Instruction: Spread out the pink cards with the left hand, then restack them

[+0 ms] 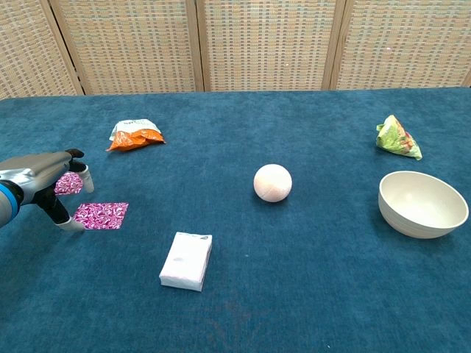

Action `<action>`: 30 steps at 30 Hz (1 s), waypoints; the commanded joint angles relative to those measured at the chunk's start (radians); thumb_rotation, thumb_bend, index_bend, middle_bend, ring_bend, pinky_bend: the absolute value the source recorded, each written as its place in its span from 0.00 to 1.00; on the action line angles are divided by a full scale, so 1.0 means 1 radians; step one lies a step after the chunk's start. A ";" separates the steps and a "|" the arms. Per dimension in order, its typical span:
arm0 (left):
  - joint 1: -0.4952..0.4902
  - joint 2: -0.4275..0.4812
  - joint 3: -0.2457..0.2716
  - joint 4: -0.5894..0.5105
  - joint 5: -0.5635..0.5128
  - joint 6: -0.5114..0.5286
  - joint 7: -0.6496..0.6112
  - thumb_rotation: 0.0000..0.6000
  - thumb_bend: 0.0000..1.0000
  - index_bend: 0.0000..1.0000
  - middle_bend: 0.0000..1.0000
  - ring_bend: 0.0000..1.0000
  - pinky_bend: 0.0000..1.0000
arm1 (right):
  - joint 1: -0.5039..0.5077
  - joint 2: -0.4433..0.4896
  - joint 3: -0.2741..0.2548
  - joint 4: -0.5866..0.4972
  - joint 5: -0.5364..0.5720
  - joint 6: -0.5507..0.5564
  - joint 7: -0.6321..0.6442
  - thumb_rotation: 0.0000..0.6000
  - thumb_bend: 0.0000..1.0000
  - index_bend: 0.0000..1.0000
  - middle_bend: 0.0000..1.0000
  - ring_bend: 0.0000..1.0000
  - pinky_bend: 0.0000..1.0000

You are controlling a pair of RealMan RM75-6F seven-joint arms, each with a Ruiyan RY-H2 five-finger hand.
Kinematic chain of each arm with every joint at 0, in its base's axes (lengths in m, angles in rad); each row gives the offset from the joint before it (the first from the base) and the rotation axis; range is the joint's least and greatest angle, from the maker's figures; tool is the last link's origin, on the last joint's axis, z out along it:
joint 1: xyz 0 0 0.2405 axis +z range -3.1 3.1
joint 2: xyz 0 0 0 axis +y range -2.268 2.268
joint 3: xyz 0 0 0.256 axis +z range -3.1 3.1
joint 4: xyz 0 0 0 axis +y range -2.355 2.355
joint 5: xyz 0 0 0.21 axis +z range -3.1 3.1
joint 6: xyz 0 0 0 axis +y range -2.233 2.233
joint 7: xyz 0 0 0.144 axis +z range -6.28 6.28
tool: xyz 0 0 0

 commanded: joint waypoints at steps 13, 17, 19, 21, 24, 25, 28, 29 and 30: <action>-0.016 -0.018 -0.015 -0.003 -0.028 -0.008 0.029 1.00 0.16 0.35 0.00 0.00 0.00 | -0.001 0.003 -0.001 -0.003 -0.003 0.002 0.006 1.00 0.13 0.09 0.00 0.00 0.00; -0.024 -0.027 -0.017 0.007 -0.039 -0.018 0.040 1.00 0.16 0.35 0.00 0.00 0.00 | -0.001 0.004 0.000 -0.002 -0.002 0.002 0.006 1.00 0.13 0.09 0.00 0.00 0.00; -0.029 -0.032 -0.018 0.011 -0.043 -0.023 0.046 1.00 0.16 0.35 0.00 0.00 0.00 | -0.001 0.004 0.000 -0.003 -0.001 0.002 0.008 1.00 0.13 0.09 0.00 0.00 0.00; -0.034 -0.037 -0.020 0.015 -0.046 -0.025 0.050 1.00 0.16 0.35 0.00 0.00 0.00 | -0.001 0.005 0.000 -0.002 0.000 0.002 0.008 1.00 0.13 0.09 0.00 0.00 0.00; -0.040 -0.044 -0.022 0.021 -0.051 -0.028 0.058 1.00 0.16 0.35 0.00 0.00 0.00 | -0.001 0.004 0.000 -0.001 0.000 0.001 0.009 1.00 0.13 0.09 0.00 0.00 0.00; -0.042 -0.045 -0.022 0.022 -0.055 -0.030 0.061 1.00 0.16 0.35 0.00 0.00 0.00 | -0.001 0.005 0.000 -0.001 0.000 0.001 0.009 1.00 0.13 0.09 0.00 0.00 0.00; -0.047 -0.050 -0.023 0.026 -0.064 -0.033 0.070 1.00 0.16 0.35 0.00 0.00 0.00 | -0.001 0.005 0.000 -0.002 -0.001 0.001 0.009 1.00 0.13 0.09 0.00 0.00 0.00; -0.048 -0.052 -0.023 0.027 -0.066 -0.033 0.072 1.00 0.16 0.35 0.00 0.00 0.00 | -0.001 0.005 0.000 -0.002 0.000 0.001 0.009 1.00 0.13 0.09 0.00 0.00 0.00; -0.049 -0.054 -0.023 0.029 -0.070 -0.033 0.076 1.00 0.16 0.35 0.00 0.00 0.00 | -0.001 0.005 0.000 -0.001 0.000 0.001 0.010 1.00 0.13 0.09 0.00 0.00 0.00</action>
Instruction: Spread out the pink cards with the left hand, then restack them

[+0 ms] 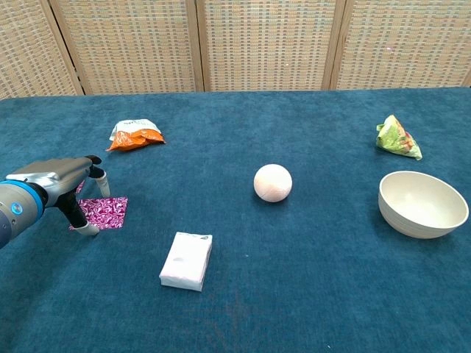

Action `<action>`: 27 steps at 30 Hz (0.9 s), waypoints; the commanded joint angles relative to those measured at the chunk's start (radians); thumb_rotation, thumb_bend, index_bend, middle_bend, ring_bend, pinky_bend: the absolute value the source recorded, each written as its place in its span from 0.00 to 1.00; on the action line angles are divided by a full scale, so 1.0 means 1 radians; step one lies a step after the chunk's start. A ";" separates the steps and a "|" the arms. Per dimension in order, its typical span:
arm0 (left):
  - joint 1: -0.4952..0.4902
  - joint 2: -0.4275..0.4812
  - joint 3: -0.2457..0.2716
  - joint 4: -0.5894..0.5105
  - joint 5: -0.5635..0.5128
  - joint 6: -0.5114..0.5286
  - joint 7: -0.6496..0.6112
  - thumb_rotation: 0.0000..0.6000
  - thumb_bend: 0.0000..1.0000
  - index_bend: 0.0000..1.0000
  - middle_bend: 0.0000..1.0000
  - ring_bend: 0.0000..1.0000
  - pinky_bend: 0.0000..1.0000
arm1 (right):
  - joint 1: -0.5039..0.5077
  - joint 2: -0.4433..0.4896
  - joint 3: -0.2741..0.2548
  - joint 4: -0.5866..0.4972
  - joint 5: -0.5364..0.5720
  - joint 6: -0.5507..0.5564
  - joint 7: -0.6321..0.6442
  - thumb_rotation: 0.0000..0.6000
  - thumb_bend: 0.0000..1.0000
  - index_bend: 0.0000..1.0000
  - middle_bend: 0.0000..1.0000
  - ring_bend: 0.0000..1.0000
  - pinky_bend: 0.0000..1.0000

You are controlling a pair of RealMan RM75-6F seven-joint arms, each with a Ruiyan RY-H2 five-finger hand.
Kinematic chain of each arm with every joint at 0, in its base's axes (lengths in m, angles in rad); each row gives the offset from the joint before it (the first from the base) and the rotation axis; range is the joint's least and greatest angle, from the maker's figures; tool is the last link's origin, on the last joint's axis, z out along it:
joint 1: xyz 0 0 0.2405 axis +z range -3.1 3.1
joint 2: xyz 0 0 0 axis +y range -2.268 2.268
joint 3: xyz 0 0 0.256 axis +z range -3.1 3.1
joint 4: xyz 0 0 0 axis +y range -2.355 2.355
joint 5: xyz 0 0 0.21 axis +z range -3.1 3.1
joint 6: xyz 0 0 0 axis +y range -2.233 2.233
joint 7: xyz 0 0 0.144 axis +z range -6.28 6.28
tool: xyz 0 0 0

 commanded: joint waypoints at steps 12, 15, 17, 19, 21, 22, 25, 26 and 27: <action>-0.007 -0.003 0.003 0.003 -0.012 0.003 0.014 1.00 0.16 0.35 0.00 0.00 0.00 | -0.001 0.000 0.000 0.001 -0.002 0.003 0.002 1.00 0.13 0.09 0.00 0.00 0.00; -0.008 -0.002 0.007 0.002 -0.013 0.004 0.020 1.00 0.16 0.35 0.00 0.00 0.00 | -0.001 0.000 0.000 0.000 -0.003 0.004 0.004 1.00 0.13 0.09 0.00 0.00 0.00; -0.008 -0.002 0.008 0.002 -0.015 0.003 0.021 1.00 0.16 0.35 0.00 0.00 0.00 | -0.001 0.000 0.000 0.000 -0.003 0.005 0.004 1.00 0.13 0.09 0.00 0.00 0.00; -0.009 -0.003 0.009 0.002 -0.015 0.003 0.022 1.00 0.16 0.35 0.00 0.00 0.00 | -0.002 0.001 0.000 0.000 -0.003 0.005 0.005 1.00 0.13 0.09 0.00 0.00 0.00; -0.010 -0.005 0.010 0.004 -0.016 0.003 0.023 1.00 0.17 0.35 0.00 0.00 0.00 | -0.002 0.001 0.000 0.000 -0.003 0.006 0.006 1.00 0.13 0.09 0.00 0.00 0.00; -0.010 -0.006 0.011 0.005 -0.017 0.003 0.024 1.00 0.17 0.35 0.00 0.00 0.00 | -0.002 0.001 0.000 0.000 -0.003 0.006 0.006 1.00 0.13 0.09 0.00 0.00 0.00; -0.011 -0.009 0.012 0.008 -0.018 0.003 0.024 1.00 0.17 0.35 0.00 0.00 0.00 | -0.002 0.001 0.000 0.000 -0.003 0.006 0.007 1.00 0.13 0.09 0.00 0.00 0.00; -0.011 -0.010 0.012 0.009 -0.018 0.002 0.024 1.00 0.17 0.35 0.00 0.00 0.00 | -0.002 0.002 0.000 0.001 -0.004 0.007 0.007 1.00 0.13 0.09 0.00 0.00 0.00; -0.011 -0.010 0.012 0.010 -0.017 0.003 0.023 1.00 0.17 0.35 0.00 0.00 0.00 | -0.003 0.002 0.000 0.001 -0.003 0.007 0.008 1.00 0.13 0.09 0.00 0.00 0.00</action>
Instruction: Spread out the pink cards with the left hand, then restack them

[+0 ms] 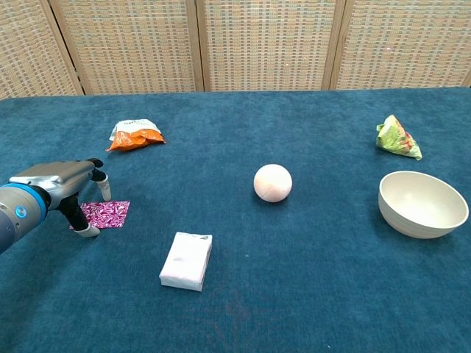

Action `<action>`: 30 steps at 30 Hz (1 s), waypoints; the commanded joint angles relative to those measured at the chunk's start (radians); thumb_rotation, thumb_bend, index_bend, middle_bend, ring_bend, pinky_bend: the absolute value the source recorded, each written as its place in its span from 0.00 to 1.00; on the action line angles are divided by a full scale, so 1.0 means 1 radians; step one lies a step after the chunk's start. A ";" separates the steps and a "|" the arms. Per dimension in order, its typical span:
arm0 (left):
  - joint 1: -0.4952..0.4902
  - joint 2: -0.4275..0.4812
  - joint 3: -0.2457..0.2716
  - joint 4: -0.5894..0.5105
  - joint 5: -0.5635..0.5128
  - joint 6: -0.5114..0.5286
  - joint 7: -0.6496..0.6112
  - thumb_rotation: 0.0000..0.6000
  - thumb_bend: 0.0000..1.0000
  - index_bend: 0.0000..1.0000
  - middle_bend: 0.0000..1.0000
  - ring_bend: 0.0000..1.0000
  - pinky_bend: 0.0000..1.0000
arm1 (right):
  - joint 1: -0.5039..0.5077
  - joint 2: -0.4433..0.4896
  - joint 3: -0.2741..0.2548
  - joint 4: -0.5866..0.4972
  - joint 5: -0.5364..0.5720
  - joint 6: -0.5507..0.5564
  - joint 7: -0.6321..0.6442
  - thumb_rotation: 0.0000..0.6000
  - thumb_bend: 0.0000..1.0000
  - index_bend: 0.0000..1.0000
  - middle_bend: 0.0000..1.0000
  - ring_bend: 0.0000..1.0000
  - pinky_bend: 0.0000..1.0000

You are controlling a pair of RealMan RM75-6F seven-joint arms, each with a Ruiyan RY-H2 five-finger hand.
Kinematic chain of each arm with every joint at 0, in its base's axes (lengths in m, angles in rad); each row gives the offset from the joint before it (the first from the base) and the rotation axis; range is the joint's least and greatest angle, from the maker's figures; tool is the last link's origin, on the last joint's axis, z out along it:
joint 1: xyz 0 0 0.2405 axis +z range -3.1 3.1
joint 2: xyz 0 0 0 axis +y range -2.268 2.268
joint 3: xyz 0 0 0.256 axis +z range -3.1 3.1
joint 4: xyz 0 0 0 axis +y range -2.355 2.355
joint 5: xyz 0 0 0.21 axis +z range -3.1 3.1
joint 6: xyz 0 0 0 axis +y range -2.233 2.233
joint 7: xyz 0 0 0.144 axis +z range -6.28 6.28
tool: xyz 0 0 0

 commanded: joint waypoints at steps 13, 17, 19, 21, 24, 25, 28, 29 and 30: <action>0.004 -0.002 0.006 0.007 0.013 0.004 -0.011 1.00 0.20 0.44 0.00 0.00 0.00 | 0.000 -0.001 0.000 -0.001 0.000 0.000 -0.002 1.00 0.13 0.09 0.00 0.00 0.00; 0.006 -0.004 0.007 0.009 0.017 0.004 -0.016 1.00 0.21 0.46 0.00 0.00 0.00 | -0.001 0.000 0.000 -0.002 0.000 0.001 -0.002 1.00 0.13 0.09 0.00 0.00 0.00; 0.006 -0.004 0.007 0.010 0.019 0.004 -0.017 1.00 0.21 0.47 0.00 0.00 0.00 | -0.001 0.000 0.000 -0.002 0.001 0.001 -0.002 1.00 0.13 0.09 0.00 0.00 0.00; 0.007 -0.005 0.007 0.011 0.023 0.006 -0.019 1.00 0.21 0.47 0.00 0.00 0.00 | -0.001 0.001 0.000 -0.003 0.001 0.001 -0.001 1.00 0.13 0.09 0.00 0.00 0.00; 0.008 -0.004 0.006 0.010 0.026 0.007 -0.021 1.00 0.21 0.48 0.00 0.00 0.00 | -0.001 0.001 0.000 -0.002 0.000 0.001 0.000 1.00 0.13 0.09 0.00 0.00 0.00; 0.008 -0.004 0.006 0.010 0.027 0.007 -0.022 1.00 0.21 0.48 0.00 0.00 0.00 | -0.001 0.001 0.000 -0.002 0.001 0.001 0.000 1.00 0.13 0.09 0.00 0.00 0.00; 0.009 -0.004 0.005 0.010 0.028 0.007 -0.023 1.00 0.22 0.49 0.00 0.00 0.00 | -0.001 0.001 0.000 -0.003 0.001 0.001 0.001 1.00 0.13 0.09 0.00 0.00 0.00; 0.009 -0.004 0.006 0.011 0.027 0.007 -0.022 1.00 0.23 0.50 0.00 0.00 0.00 | -0.002 0.002 0.000 -0.003 0.001 0.001 0.001 1.00 0.13 0.09 0.00 0.00 0.00; 0.010 -0.005 0.006 0.011 0.027 0.007 -0.021 1.00 0.23 0.50 0.00 0.00 0.00 | -0.001 0.002 0.000 -0.003 0.001 0.000 0.000 1.00 0.13 0.09 0.00 0.00 0.00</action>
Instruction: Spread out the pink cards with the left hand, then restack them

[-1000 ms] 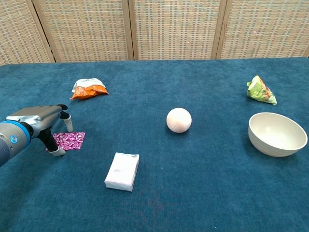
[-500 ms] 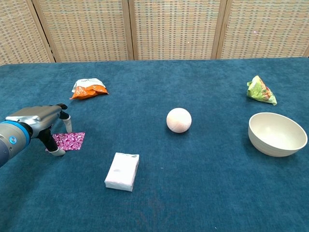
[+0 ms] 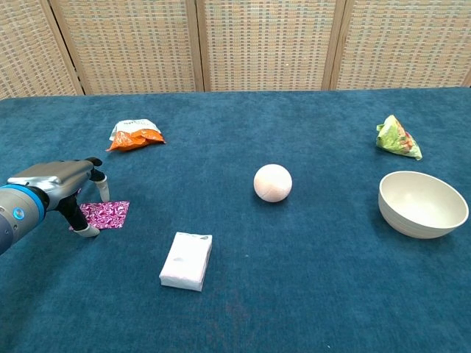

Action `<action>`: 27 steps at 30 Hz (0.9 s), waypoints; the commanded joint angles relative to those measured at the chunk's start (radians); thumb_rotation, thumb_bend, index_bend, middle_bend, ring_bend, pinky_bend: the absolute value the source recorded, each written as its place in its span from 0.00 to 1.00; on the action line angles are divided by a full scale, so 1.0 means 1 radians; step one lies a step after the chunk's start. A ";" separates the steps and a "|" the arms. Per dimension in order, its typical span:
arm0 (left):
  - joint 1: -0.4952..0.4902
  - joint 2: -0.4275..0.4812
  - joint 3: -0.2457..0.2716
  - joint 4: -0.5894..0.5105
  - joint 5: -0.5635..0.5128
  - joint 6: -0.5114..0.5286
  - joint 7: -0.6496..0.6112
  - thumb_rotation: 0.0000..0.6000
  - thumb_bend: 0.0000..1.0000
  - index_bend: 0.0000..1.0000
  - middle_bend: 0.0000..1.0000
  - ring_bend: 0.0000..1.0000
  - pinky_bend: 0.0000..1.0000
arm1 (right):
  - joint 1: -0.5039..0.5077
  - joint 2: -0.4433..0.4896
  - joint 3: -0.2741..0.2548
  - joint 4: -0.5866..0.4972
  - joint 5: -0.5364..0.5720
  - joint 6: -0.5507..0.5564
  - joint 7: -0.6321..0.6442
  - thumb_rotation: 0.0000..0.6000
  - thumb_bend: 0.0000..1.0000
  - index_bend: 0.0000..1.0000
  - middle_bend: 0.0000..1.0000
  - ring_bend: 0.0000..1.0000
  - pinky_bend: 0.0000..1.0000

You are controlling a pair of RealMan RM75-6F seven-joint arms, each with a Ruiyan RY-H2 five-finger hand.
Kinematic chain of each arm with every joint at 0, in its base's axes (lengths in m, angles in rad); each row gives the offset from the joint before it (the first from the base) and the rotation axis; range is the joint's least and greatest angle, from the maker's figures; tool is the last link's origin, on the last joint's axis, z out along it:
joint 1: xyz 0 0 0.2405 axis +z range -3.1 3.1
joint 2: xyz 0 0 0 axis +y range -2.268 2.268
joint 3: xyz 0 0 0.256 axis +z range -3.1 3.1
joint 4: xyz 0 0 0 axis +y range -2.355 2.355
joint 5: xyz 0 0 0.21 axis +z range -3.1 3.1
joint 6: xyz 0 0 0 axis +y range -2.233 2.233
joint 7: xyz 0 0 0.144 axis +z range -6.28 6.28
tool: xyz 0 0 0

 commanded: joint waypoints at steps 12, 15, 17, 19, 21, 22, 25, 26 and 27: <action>0.004 0.002 -0.001 0.001 0.008 0.000 -0.006 1.00 0.25 0.50 0.00 0.00 0.00 | 0.000 0.001 0.001 -0.001 0.000 0.001 0.000 1.00 0.13 0.09 0.00 0.00 0.00; 0.005 0.004 -0.003 -0.001 0.010 0.001 -0.007 1.00 0.25 0.50 0.00 0.00 0.00 | -0.001 0.001 0.001 -0.002 0.000 0.002 0.001 1.00 0.13 0.09 0.00 0.00 0.00; 0.005 0.006 -0.005 -0.003 0.010 0.001 -0.009 1.00 0.25 0.50 0.00 0.00 0.00 | -0.001 0.001 0.001 -0.001 0.000 0.002 0.002 1.00 0.13 0.09 0.00 0.00 0.00; 0.005 0.010 -0.006 -0.006 0.010 0.002 -0.007 1.00 0.25 0.50 0.00 0.00 0.00 | -0.001 0.002 0.002 -0.002 0.001 0.002 0.003 1.00 0.13 0.09 0.00 0.00 0.00; 0.005 0.014 -0.010 -0.010 0.008 0.004 -0.006 1.00 0.25 0.50 0.00 0.00 0.00 | -0.001 0.002 0.001 -0.001 0.001 0.001 0.004 1.00 0.13 0.09 0.00 0.00 0.00; 0.005 0.015 -0.011 -0.012 0.008 0.005 -0.006 1.00 0.25 0.50 0.00 0.00 0.00 | 0.000 0.002 0.002 -0.001 0.002 0.000 0.004 1.00 0.13 0.09 0.00 0.00 0.00; 0.005 0.023 -0.014 -0.015 0.007 0.005 -0.005 1.00 0.25 0.50 0.00 0.00 0.00 | 0.000 0.002 0.001 -0.001 0.002 -0.001 0.003 1.00 0.13 0.09 0.00 0.00 0.00; 0.005 0.025 -0.014 -0.016 0.007 0.006 -0.005 1.00 0.25 0.50 0.00 0.00 0.00 | 0.000 0.002 0.001 -0.002 0.002 0.000 0.003 1.00 0.13 0.09 0.00 0.00 0.00; 0.005 0.027 -0.015 -0.017 0.007 0.006 -0.006 1.00 0.25 0.50 0.00 0.00 0.00 | 0.000 0.002 0.001 -0.002 0.001 0.000 0.003 1.00 0.13 0.09 0.00 0.00 0.00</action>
